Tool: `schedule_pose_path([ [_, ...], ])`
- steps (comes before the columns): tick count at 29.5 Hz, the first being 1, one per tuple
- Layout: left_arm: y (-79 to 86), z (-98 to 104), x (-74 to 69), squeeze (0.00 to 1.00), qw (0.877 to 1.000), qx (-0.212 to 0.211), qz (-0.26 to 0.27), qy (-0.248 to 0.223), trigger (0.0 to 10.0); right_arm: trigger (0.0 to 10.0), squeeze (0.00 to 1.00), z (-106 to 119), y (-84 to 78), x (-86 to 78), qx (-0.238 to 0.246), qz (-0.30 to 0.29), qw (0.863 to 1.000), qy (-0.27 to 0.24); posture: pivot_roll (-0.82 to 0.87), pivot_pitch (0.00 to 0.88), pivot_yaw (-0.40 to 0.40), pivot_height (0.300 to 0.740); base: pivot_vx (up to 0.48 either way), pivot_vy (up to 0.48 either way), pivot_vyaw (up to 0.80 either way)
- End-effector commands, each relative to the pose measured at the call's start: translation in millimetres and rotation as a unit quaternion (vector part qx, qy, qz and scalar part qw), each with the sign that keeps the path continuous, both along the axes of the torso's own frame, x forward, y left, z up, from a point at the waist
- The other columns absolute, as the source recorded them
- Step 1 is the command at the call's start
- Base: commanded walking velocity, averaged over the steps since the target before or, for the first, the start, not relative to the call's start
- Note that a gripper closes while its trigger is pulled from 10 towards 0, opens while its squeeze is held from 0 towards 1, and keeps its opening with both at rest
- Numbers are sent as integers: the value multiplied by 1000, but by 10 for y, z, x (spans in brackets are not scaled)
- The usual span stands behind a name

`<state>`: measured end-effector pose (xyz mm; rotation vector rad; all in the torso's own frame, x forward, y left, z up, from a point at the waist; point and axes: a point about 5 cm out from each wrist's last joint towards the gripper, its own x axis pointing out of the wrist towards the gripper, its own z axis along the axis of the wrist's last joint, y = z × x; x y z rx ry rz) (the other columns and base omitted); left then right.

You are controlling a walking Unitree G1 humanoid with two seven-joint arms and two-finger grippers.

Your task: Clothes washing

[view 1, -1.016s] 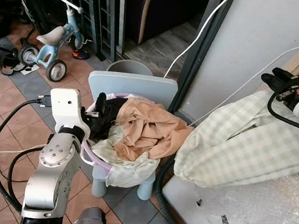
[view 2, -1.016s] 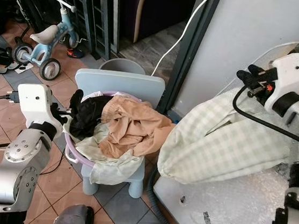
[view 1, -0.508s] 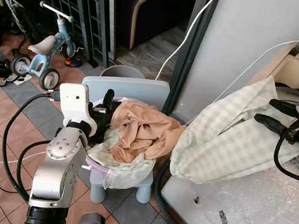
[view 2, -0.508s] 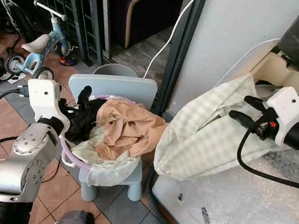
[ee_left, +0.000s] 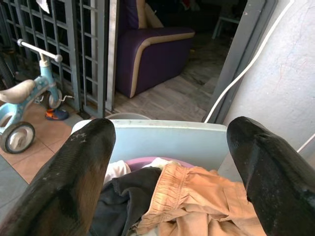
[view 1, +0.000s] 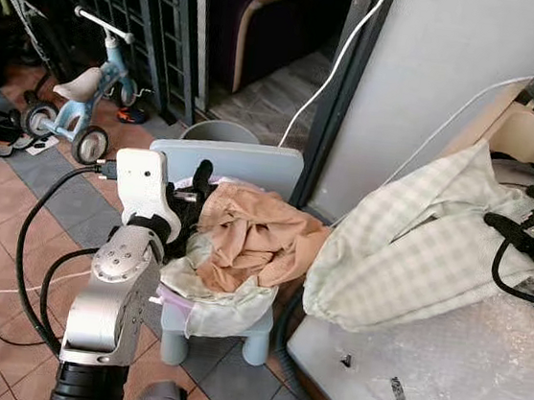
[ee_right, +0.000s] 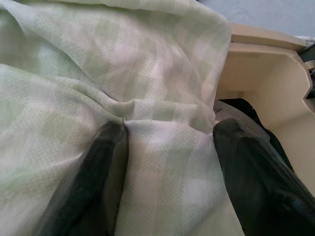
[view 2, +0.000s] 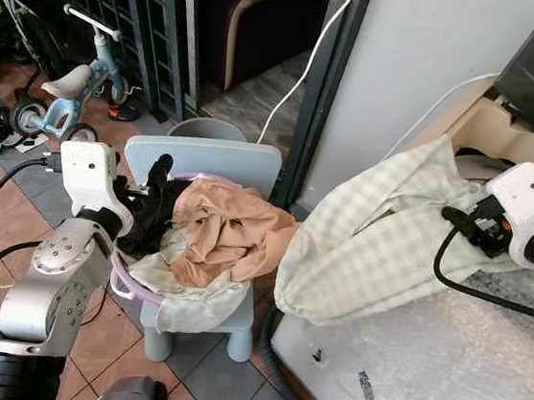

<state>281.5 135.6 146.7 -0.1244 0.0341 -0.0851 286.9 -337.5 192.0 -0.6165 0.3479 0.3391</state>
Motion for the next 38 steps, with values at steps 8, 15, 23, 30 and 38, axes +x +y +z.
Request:
schedule_pose_path([
  [8, 21, -32, -28, 0, 1000, -2, 6, 5, 10000, 0, 0, -513, -27, -10, 153, -116, 975, 109, -12, 25, -36, 740, 0, 0, 0],
  [15, 11, -39, -40, 0, 1000, -3, 7, 8, 10000, 0, 0, -549, -29, 67, 200, -174, 958, 108, -9, 30, -37, 740, 0, 0, 0],
  [23, 2, -44, -56, 0, 1000, -4, 6, 12, 10000, 0, 0, -470, 0, 208, 263, -225, 935, 79, -6, 42, -37, 740, 0, 0, 0],
  [30, 7, -43, -68, 0, 1000, -3, 8, 15, 10000, 0, 0, 10, -265, 448, 324, -351, 877, -57, 4, 50, -40, 740, 0, 0, 0],
  [38, 38, -48, -85, 0, 1000, -2, 15, 17, 10000, 0, 0, 1004, -805, 283, 302, -448, 772, -334, 18, 53, -42, 740, 0, 0, 0],
])
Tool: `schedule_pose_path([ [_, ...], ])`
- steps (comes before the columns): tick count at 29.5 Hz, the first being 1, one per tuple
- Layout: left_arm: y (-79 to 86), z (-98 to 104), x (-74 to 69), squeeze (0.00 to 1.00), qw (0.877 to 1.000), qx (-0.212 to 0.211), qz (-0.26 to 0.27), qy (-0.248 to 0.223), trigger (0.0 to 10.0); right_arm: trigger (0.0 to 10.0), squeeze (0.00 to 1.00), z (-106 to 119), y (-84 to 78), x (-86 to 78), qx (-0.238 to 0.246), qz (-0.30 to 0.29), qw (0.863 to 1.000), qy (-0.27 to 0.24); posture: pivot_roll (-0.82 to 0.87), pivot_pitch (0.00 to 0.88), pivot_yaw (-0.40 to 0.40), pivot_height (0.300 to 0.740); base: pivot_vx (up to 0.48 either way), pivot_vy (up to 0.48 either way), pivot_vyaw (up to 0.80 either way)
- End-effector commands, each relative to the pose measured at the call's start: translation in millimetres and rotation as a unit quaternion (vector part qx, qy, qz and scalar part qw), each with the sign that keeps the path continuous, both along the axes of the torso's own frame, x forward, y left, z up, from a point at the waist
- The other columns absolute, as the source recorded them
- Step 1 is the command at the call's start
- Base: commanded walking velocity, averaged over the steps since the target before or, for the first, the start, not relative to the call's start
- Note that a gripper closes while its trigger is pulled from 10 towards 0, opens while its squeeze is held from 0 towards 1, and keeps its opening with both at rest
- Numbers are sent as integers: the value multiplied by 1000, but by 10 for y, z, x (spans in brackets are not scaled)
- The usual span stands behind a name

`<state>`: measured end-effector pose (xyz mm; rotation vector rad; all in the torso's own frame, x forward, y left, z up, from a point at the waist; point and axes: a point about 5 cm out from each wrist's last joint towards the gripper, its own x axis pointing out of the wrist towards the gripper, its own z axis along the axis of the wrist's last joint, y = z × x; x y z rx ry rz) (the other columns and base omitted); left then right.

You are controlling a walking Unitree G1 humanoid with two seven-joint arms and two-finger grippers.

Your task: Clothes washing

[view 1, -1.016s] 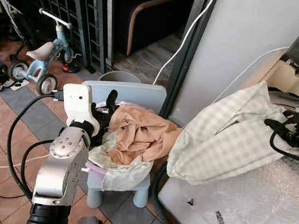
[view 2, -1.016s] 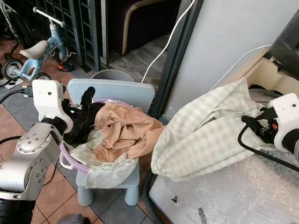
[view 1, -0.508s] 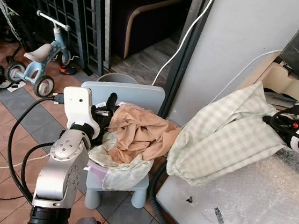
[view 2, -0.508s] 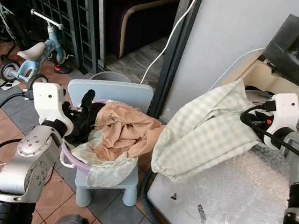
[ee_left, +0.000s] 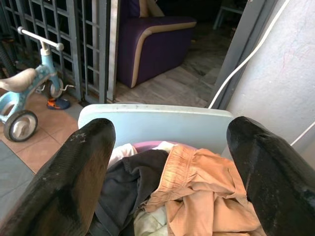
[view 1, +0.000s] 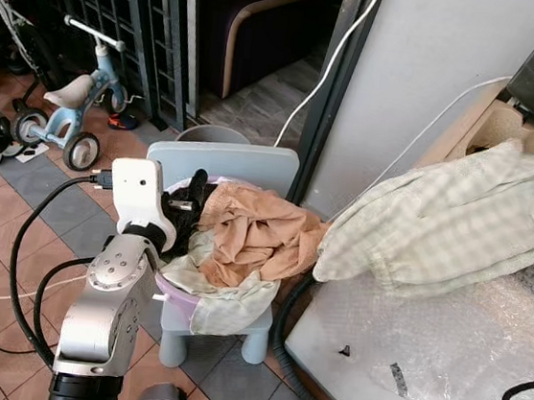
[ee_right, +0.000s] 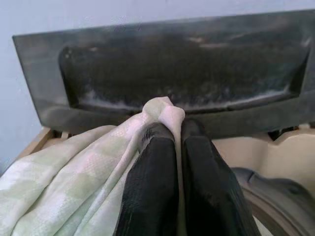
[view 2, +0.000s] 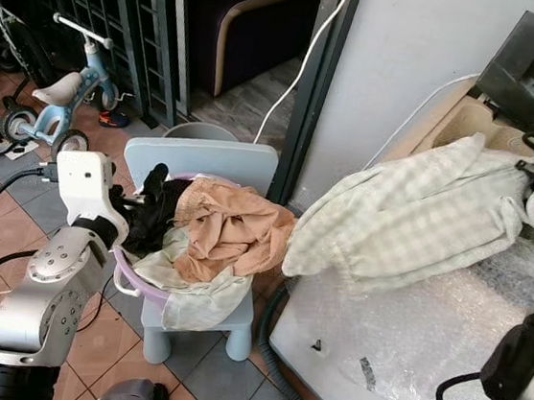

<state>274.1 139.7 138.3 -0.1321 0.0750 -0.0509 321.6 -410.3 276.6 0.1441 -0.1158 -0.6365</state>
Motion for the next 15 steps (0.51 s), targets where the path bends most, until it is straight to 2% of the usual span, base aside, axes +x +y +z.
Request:
schedule_pose_path([
  [1, 12, 38, -14, 0, 1000, 2, 3, -4, 10000, 0, 0, 495, -113, -112, -58, -48, 995, -70, 17, 53, -42, 740, 0, 0, 0],
  [2, 16, 39, -14, 0, 1000, 2, 4, -4, 10000, 2745, 0, 615, -83, -104, -90, -45, 993, -70, 17, 52, -42, 740, 0, 0, 0],
  [3, 18, 39, -15, 0, 1000, 2, 4, -4, 10000, 10000, 0, 674, -56, -88, -110, -42, 991, -66, 16, 52, -42, 740, 0, 0, 0],
  [5, 17, 36, -15, 0, 1000, 4, 7, -4, 10000, 10000, 0, 673, 73, 20, -145, -12, 988, -43, 13, 51, -43, 740, 0, 0, 0],
  [6, 14, 37, -12, 0, 1000, 6, 10, -4, 10000, 10000, 361, 612, 182, 110, -162, 19, 986, -25, 12, 51, -43, 740, 0, 0, 0],
  [8, 11, 39, -11, 0, 1000, 5, 10, -5, 10000, 10000, 361, 586, 212, 133, -170, 27, 985, -17, 12, 51, -43, 740, 0, 0, 0],
  [9, 3, 42, -7, 0, 1000, 4, 9, -5, 10000, 10000, 1000, 344, 416, 273, -176, 114, 977, 32, 13, 51, -42, 740, 0, 0, 0],
  [10, 3, 42, -7, 0, 1000, 4, 9, -5, 10000, 10000, 1000, 344, 416, 273, -176, 114, 977, 32, 13, 51, -42, 740, 0, 0, 0],
  [11, -2, 43, -5, 0, 1000, 4, 8, -6, 10000, 10000, 1000, 225, 510, 321, -169, 155, 972, 44, 15, 51, -42, 740, 0, 0, 0],
  [12, -8, 43, -5, 0, 1000, 4, 7, -6, 10000, 10000, 1000, 49, 658, 372, -174, 216, 959, 58, 16, 50, -41, 740, 0, 0, 0],
  [14, -3, 43, -8, 0, 1000, 4, 7, -6, 10000, 10000, 1000, -95, 792, 392, -203, 267, 940, 69, 17, 50, -41, 740, 0, 0, 0],
  [15, 8, 40, -10, 0, 1000, 5, 8, -5, 10000, 10000, 1000, -160, 845, 392, -239, 287, 923, 92, 16, 48, -41, 740, 0, 0, 0],
])
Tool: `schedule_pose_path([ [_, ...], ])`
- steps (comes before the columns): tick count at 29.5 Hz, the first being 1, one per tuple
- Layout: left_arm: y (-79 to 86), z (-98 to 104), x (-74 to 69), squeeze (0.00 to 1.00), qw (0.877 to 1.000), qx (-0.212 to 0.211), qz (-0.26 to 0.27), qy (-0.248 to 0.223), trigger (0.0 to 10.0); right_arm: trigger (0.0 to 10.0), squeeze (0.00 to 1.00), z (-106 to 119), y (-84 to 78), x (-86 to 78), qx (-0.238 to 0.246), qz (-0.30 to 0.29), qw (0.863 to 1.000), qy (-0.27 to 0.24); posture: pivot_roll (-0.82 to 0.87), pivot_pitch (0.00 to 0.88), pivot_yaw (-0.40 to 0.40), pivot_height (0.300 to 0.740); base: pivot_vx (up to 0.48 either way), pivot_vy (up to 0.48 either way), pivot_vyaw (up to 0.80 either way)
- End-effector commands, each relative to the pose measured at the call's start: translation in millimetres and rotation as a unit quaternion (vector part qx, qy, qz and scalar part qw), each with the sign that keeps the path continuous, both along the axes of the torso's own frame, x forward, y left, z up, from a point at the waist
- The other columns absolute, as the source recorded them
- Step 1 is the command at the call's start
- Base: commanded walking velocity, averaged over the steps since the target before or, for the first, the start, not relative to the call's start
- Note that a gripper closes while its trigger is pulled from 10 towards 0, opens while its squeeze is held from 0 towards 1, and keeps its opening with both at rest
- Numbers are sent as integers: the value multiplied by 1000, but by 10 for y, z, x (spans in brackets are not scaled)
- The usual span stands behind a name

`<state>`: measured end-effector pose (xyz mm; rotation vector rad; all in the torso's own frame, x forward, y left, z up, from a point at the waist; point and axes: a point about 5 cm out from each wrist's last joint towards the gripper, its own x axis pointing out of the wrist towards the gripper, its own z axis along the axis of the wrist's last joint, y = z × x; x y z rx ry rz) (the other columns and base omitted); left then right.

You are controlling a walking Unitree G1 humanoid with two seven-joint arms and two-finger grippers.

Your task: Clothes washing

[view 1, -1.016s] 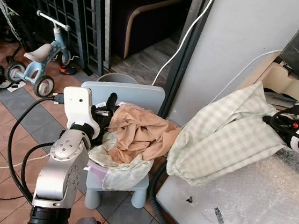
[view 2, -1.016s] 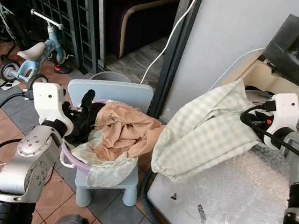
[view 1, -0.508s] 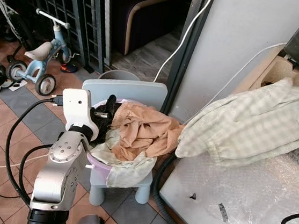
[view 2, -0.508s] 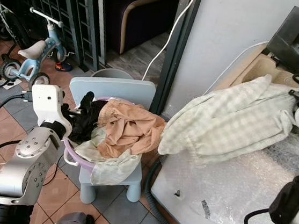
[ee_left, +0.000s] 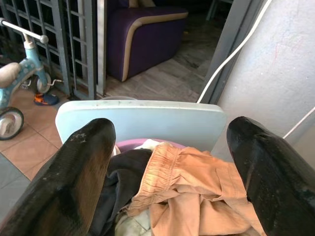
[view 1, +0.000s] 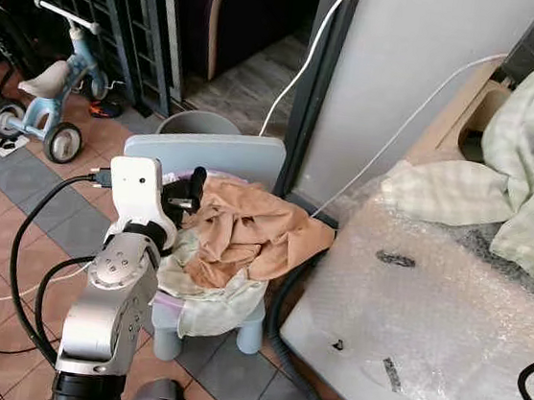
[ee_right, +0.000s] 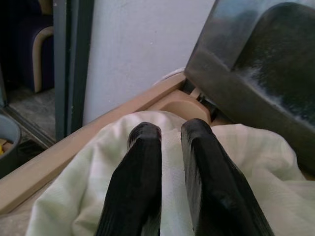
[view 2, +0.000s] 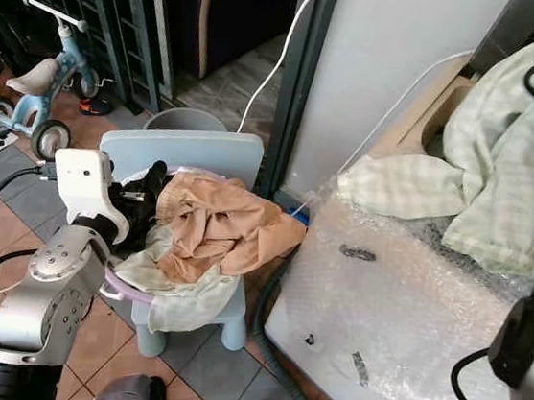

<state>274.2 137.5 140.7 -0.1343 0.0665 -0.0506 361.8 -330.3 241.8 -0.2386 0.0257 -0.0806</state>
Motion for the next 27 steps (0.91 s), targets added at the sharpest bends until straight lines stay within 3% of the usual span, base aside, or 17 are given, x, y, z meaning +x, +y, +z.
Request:
schedule_pose_path([
  [1, 34, 14, -12, 0, 1000, 6, 7, -1, 10000, 10000, 1000, 171, 61, -11, -73, 41, 996, -22, 16, 48, -41, 740, 0, 0, 0],
  [5, 26, 9, -13, 0, 1000, 6, 6, 0, 10000, 10000, 1000, 219, 77, -16, -72, 42, 995, -55, 14, 45, -43, 740, 0, 0, 0],
  [8, 14, 9, -13, 0, 1000, 5, 4, 0, 10000, 10000, 1000, 298, 253, -39, -62, 126, 988, -65, 13, 41, -45, 740, 0, 0, 0],
  [10, 10, 7, -11, 0, 1000, 4, 3, 0, 10000, 10000, 1000, 339, 336, -85, -22, 195, 979, -58, 15, 38, -47, 740, 0, 0, 0],
  [11, 10, 7, -11, 0, 1000, 4, 3, 0, 10000, 10000, 1000, 337, 369, -116, -9, 236, 971, -44, 15, 38, -47, 740, 0, 0, 0],
  [12, 12, 7, -11, 0, 1000, 4, 3, -1, 10000, 10000, 1000, 306, 409, -189, -8, 298, 954, -16, 14, 34, -48, 740, 0, 0, 0],
  [14, 15, 4, -10, 0, 1000, 4, 4, -1, 10000, 10000, 1000, 228, 414, -275, -15, 340, 940, 25, 13, 32, -47, 740, 0, 0, 0],
  [15, 15, 4, -10, 0, 1000, 4, 4, -1, 10000, 10000, 1000, 228, 414, -275, -15, 340, 940, 25, 13, 32, -47, 740, 0, 0, 0],
  [16, 14, 3, -7, 0, 1000, 4, 3, -1, 10000, 10000, 1000, 98, 391, -393, -22, 373, 924, 81, 12, 30, -48, 740, 0, 0, 0],
  [17, 14, 3, -7, 0, 1000, 4, 3, -1, 10000, 10000, 1000, 98, 391, -393, -22, 373, 924, 81, 12, 30, -48, 740, 0, 0, 0],
  [18, 11, 5, -4, 0, 1000, 4, 2, -1, 10000, 10000, 1000, 3, 379, -496, -28, 399, 909, 121, 12, 30, -48, 740, 0, 0, 0],
  [22, 3, 6, -1, 0, 1000, 4, 0, -2, 10000, 10000, 1000, -230, 254, -688, -60, 408, 883, 222, 10, 28, -44, 740, 0, 0, 0],
  [24, 4, 6, -1, 0, 1000, 4, -1, -2, 10000, 10000, 1000, -302, 213, -723, -71, 400, 880, 244, 11, 29, -43, 740, 0, 0, 0],
  [25, 5, 7, 1, 0, 1000, 5, -1, -2, 10000, 10000, 1000, -395, 136, -720, -100, 370, 886, 260, 11, 29, -42, 740, 0, 0, 0],
  [27, 5, 7, 1, 0, 1000, 5, -1, -2, 10000, 10000, 1000, -417, 109, -715, -111, 357, 889, 263, 11, 29, -42, 740, 0, 0, 0],
])
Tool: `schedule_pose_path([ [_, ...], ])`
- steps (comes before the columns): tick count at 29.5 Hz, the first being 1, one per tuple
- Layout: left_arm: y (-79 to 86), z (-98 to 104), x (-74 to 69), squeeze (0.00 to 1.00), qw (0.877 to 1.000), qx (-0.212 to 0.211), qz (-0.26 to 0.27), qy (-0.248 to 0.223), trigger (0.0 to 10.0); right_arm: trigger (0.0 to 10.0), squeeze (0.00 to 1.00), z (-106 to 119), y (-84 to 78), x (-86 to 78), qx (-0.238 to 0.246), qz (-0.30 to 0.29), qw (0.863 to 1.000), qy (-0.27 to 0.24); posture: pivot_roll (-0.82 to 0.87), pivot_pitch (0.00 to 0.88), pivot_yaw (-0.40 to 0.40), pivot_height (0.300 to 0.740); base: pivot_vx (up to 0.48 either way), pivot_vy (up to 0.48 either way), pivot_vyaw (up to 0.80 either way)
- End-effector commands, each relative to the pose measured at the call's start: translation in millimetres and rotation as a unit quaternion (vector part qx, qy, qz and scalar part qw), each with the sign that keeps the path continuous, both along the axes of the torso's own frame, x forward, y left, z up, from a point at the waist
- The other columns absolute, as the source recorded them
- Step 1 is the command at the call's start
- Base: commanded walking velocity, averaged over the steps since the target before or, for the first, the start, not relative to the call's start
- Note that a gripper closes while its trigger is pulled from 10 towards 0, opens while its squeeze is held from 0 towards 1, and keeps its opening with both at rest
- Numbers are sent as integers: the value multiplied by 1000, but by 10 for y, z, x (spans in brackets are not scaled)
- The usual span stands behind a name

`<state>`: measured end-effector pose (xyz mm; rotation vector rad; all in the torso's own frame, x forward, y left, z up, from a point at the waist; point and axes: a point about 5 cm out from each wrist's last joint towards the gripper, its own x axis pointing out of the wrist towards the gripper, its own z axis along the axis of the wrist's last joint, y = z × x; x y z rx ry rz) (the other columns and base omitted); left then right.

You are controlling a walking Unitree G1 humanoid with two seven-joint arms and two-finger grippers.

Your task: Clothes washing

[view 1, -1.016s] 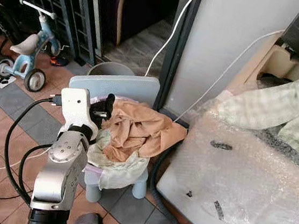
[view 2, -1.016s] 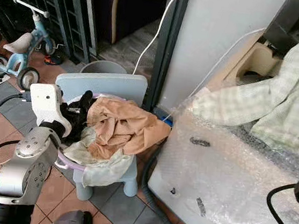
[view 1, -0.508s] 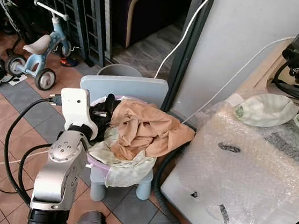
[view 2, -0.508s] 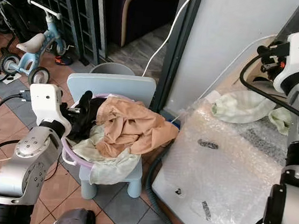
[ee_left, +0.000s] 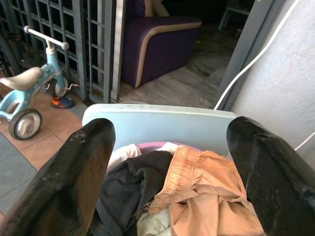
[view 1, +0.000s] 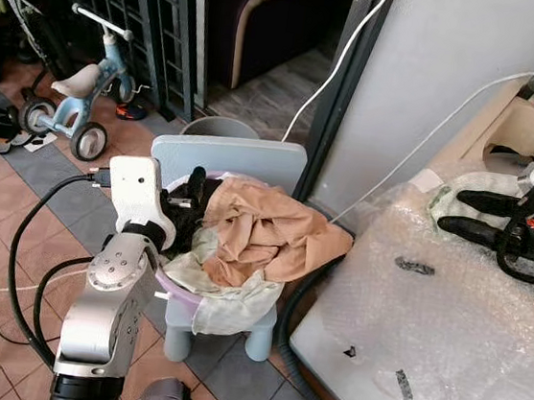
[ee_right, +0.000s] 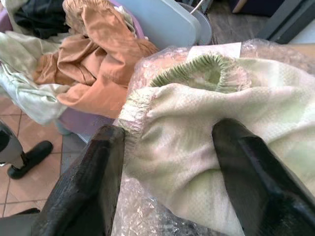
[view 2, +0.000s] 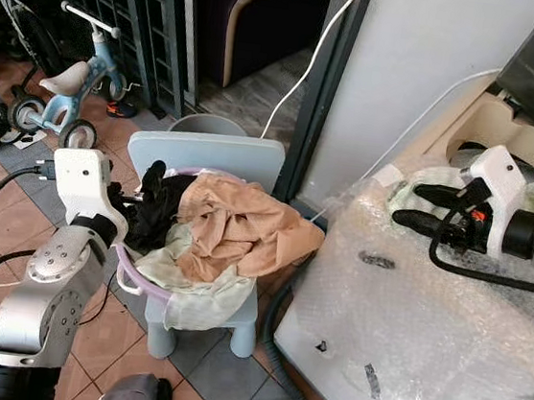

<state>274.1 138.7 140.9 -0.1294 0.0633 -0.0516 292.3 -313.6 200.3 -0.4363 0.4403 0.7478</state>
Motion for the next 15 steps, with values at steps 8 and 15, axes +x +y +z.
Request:
schedule_pose_path([
  [8, 2, 10, 1, 0, 1000, 3, 1, 0, 10000, 10000, 1000, 245, -495, 272, -37, -294, 945, -135, 15, 34, -39, 740, 0, 0, 0],
  [15, 17, 9, -3, 0, 1000, 3, 4, 0, 10000, 10000, 1000, 611, -592, 378, 40, -404, 877, -255, 16, 37, -37, 740, 0, 0, 0],
])
